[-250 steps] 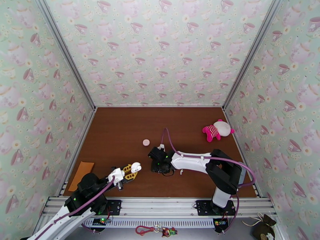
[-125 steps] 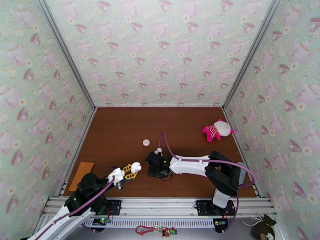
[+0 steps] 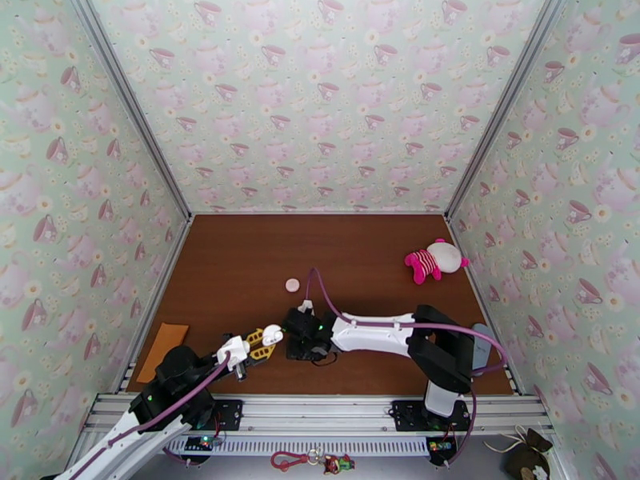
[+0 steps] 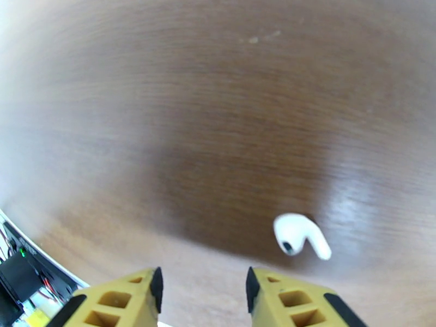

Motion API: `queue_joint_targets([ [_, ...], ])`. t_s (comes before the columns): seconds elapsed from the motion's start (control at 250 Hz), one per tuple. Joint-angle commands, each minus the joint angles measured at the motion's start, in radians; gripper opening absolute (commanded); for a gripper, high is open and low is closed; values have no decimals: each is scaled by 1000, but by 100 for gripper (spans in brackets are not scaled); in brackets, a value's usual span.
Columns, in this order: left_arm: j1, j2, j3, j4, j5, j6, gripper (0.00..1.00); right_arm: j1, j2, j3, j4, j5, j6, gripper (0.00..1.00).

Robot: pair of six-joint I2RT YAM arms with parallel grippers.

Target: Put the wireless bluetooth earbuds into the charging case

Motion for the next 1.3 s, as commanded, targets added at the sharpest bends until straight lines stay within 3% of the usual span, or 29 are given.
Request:
queue_joint_targets([
  [0.0, 6, -10, -11, 1, 24, 14, 0, -41, -55, 61, -157, 26, -128, 48],
  [0.152, 6, -18, -11, 1, 23, 13, 0, -100, -58, 97, -251, 36, -289, 49],
  [0.256, 7, -20, -11, 2, 24, 13, 0, -105, 1, 139, -278, -38, -460, 51],
  [0.38, 10, -23, -10, 1, 22, 12, 0, -103, 94, 182, -324, -23, -547, 50],
  [0.556, 15, -22, -11, 3, 26, 12, 0, -102, 100, 187, -293, -49, -626, 48],
  [1.084, 24, -21, -10, 2, 30, 13, 0, -82, 183, 222, -272, -70, -682, 43],
  [1.296, 24, -20, -12, 3, 32, 13, 0, -77, 217, 227, -271, -17, -663, 39],
])
